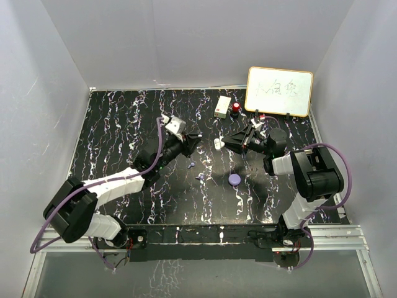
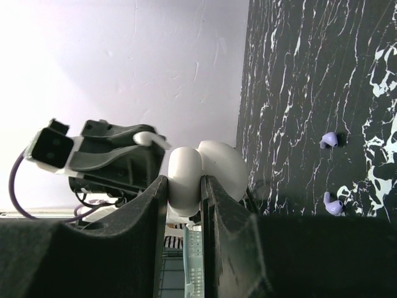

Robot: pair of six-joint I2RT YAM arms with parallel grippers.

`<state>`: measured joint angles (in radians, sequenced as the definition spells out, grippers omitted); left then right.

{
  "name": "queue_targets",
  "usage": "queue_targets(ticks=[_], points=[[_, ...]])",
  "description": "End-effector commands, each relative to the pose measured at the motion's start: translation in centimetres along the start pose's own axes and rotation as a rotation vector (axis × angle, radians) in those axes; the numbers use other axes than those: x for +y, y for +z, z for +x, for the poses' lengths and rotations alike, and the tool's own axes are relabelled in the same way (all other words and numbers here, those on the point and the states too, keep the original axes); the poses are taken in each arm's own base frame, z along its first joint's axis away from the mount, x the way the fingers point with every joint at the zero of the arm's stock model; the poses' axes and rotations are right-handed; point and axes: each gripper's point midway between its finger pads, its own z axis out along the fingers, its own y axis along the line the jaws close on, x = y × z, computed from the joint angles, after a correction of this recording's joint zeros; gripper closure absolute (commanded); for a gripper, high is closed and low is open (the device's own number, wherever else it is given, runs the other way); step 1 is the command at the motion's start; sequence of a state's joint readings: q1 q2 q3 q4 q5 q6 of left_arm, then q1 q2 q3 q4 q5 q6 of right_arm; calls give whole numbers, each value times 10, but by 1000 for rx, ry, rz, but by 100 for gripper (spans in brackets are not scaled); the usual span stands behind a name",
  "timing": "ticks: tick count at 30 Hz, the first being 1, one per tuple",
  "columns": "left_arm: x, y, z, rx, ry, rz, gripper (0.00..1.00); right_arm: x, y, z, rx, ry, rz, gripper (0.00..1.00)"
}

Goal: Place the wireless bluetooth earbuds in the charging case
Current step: Place the earbud in the charging case.

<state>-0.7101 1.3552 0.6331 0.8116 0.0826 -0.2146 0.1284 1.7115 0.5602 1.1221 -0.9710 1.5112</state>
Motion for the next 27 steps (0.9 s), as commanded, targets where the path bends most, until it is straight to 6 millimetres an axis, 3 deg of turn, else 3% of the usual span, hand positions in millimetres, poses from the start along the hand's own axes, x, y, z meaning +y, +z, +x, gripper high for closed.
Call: queue_targets(ticks=[1, 3, 11, 17, 27], points=[[-31, -1, -58, -223, 73, 161, 100, 13, 5, -5, -2, -62, -14, 100], [-41, -2, -67, -274, 94, 211, 100, 11, 5, -4, 0, -53, -12, 100], [-61, 10, -61, -339, 134, 359, 100, 22, 5, -4, -3, -22, -62, 100], [-64, 9, -65, -425, 138, 382, 100, 32, 4, -3, -5, 5, -110, 100], [-62, 14, -55, -461, 243, 375, 100, 36, 3, -3, -18, 32, -127, 100]])
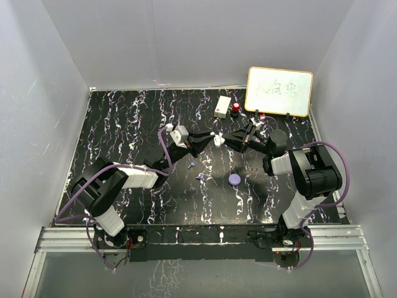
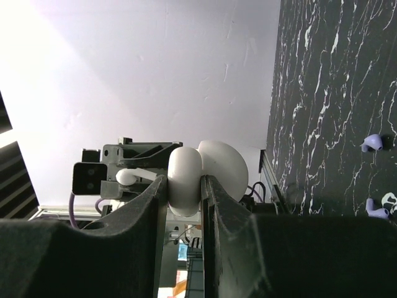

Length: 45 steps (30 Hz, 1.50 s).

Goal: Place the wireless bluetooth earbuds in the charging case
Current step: Place the earbud in the charging case.

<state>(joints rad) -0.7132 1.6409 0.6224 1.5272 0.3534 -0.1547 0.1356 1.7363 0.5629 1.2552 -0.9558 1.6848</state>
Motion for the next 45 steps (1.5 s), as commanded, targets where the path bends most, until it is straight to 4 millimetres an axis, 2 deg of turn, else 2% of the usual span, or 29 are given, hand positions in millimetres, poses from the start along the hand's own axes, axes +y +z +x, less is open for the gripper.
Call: queue_targets(ticks=[1, 17, 22, 24, 28, 35, 45], points=[[-7, 4, -19, -90, 110, 45, 100, 19, 2, 0, -8, -49, -67, 100], [-5, 12, -5, -113, 189, 56, 100, 27, 3, -2, -15, -32, -87, 100], [-5, 17, -10, -141, 198, 55, 100, 27, 4, -2, -14, -32, -86, 100], [-5, 17, -13, -149, 206, 53, 100, 17, 4, -5, -18, -9, -70, 100], [-4, 17, -23, -167, 224, 39, 100, 13, 4, -5, -19, -2, -64, 100], [-6, 16, -36, -192, 234, 36, 100, 12, 5, -6, -21, -3, -66, 100], [-6, 22, -33, -205, 223, 42, 100, 16, 5, -6, -17, -10, -74, 100]])
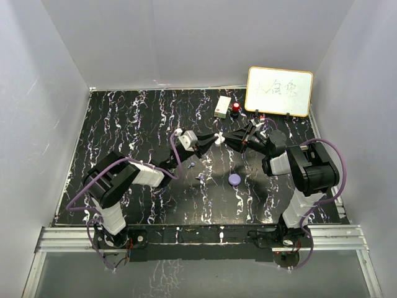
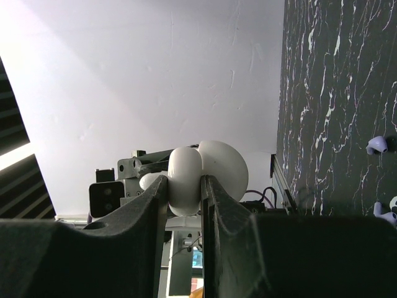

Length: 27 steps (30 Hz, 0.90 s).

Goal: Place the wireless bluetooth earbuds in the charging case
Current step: Place the earbud in the charging case.

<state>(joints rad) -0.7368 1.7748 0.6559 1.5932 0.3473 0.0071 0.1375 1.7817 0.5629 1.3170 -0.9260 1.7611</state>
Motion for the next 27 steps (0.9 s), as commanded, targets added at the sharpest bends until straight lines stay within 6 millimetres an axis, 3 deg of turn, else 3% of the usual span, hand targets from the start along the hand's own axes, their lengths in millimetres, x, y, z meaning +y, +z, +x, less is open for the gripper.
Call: queue_targets(ticks=[1, 27], points=[[0, 13, -67, -235, 83, 11, 100, 18, 3, 1, 11, -73, -61, 100], [-5, 16, -62, -228, 90, 8, 100, 29, 1, 5, 13, -77, -93, 100]])
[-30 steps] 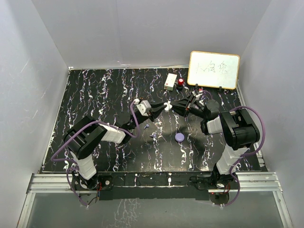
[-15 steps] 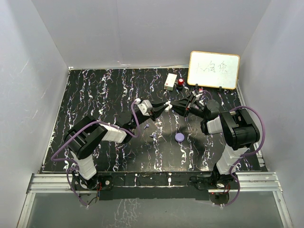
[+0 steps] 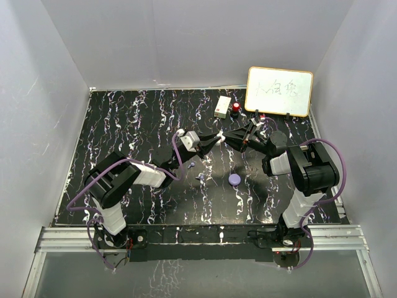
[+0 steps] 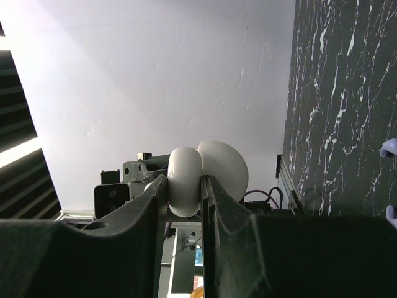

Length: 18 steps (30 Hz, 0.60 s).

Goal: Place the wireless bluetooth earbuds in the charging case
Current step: Place the earbud in the charging case.

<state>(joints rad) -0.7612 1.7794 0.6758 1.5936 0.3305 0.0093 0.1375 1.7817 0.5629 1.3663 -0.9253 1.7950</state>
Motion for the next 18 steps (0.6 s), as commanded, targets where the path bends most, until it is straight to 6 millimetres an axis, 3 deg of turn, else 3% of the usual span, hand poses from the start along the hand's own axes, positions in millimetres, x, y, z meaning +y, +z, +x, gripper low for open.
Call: queue_targets(ticks=[1, 18], points=[[2, 10, -57, -210, 91, 2, 100, 22, 2, 4, 9, -73, -65, 100], [0, 7, -56, -204, 100, -8, 100, 25, 1, 6, 12, -74, -70, 100]])
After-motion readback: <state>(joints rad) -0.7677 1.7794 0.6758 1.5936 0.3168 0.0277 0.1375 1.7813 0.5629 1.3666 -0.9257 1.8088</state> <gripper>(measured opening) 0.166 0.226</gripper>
